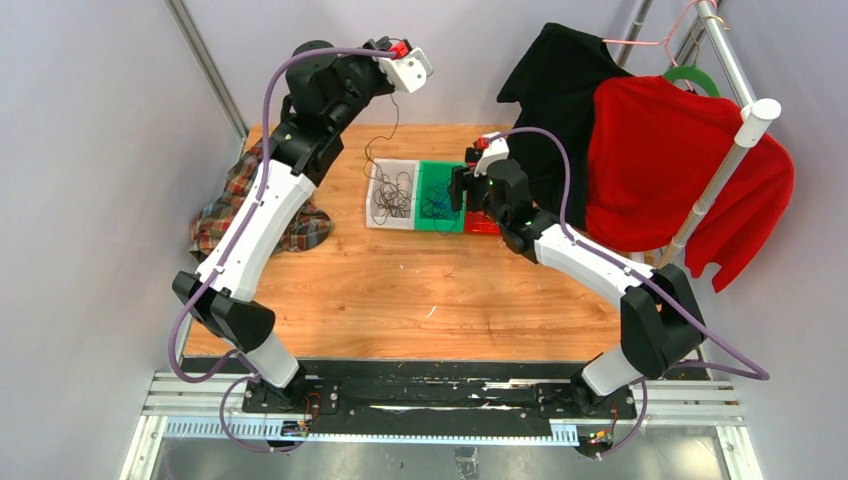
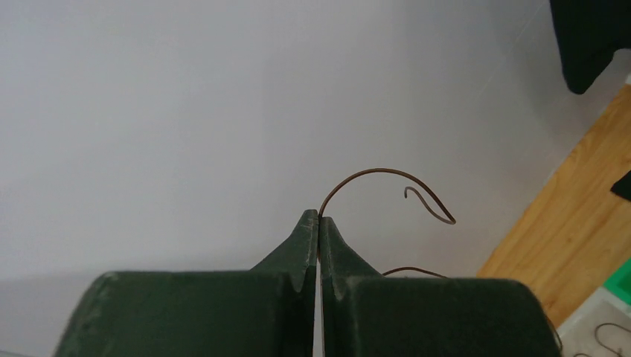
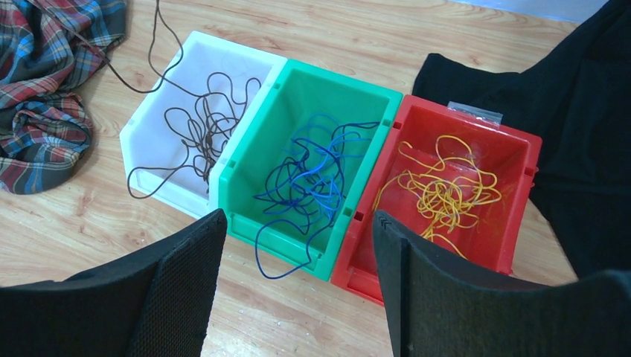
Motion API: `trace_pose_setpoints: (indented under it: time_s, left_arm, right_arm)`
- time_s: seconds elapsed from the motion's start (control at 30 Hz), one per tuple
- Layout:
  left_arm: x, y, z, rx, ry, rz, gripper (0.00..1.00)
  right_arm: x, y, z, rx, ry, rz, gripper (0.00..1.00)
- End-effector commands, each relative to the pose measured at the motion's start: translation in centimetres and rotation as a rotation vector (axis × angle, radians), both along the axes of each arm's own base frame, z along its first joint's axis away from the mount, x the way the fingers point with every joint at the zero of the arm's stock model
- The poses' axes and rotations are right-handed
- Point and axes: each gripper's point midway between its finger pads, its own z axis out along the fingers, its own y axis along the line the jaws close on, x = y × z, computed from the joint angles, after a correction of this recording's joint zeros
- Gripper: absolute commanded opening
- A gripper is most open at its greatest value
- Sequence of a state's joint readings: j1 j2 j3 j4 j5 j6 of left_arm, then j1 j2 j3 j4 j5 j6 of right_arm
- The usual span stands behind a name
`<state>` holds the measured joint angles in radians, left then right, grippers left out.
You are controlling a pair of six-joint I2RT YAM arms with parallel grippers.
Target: Untangle the cables
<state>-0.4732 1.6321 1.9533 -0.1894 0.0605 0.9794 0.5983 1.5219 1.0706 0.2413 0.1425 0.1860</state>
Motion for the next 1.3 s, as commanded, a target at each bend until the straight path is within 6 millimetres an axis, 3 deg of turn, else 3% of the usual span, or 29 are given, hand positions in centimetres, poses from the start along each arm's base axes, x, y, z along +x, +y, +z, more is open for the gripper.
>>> trace_pose_setpoints:
  time_s: [0.0, 0.17, 0.3, 0.43, 0.73, 0.87, 1.1, 1.27]
  left_arm:
    - [-1.6, -0.9, 1.2, -0.136, 0.035, -0.087, 0.0]
    - [-1.4, -1.7, 0.1, -0.194, 0.106, -0.123, 0.0]
    - [-3.1, -3.6, 2.3, -0.334, 0.163, -0.25, 0.0]
    - [-4.4, -5.1, 3.2, -0.384, 0.193, -0.324, 0.0]
    - [-4.7, -5.5, 1.1, -0.385, 0.261, -0.322, 0.0]
    - [-3.5, -4.7, -2.3, -0.324, 0.287, -0.246, 0.0]
    - [0.4, -0.4, -10.6, -0.176, 0.336, -0.04, 0.0]
    - [3.0, 1.4, -14.9, -0.1, 0.358, 0.06, 0.0]
  right_arm:
    - [0.3, -1.8, 0.9, 0.024, -0.024, -0.054, 0.71]
    - [0.2, -3.2, 0.6, 0.037, -0.022, -0.086, 0.71]
    - [0.2, -4.0, 0.6, 0.047, -0.023, -0.106, 0.71]
    - [0.3, -4.7, 0.4, 0.057, -0.013, -0.123, 0.71]
    - [0.3, -5.2, 0.1, 0.071, -0.006, -0.134, 0.71]
    - [0.2, -5.3, -0.2, 0.07, 0.0, -0.131, 0.71]
    - [0.1, -5.6, -0.3, 0.071, 0.002, -0.131, 0.71]
    - [-0.1, -5.8, -0.4, 0.069, 0.002, -0.133, 0.71]
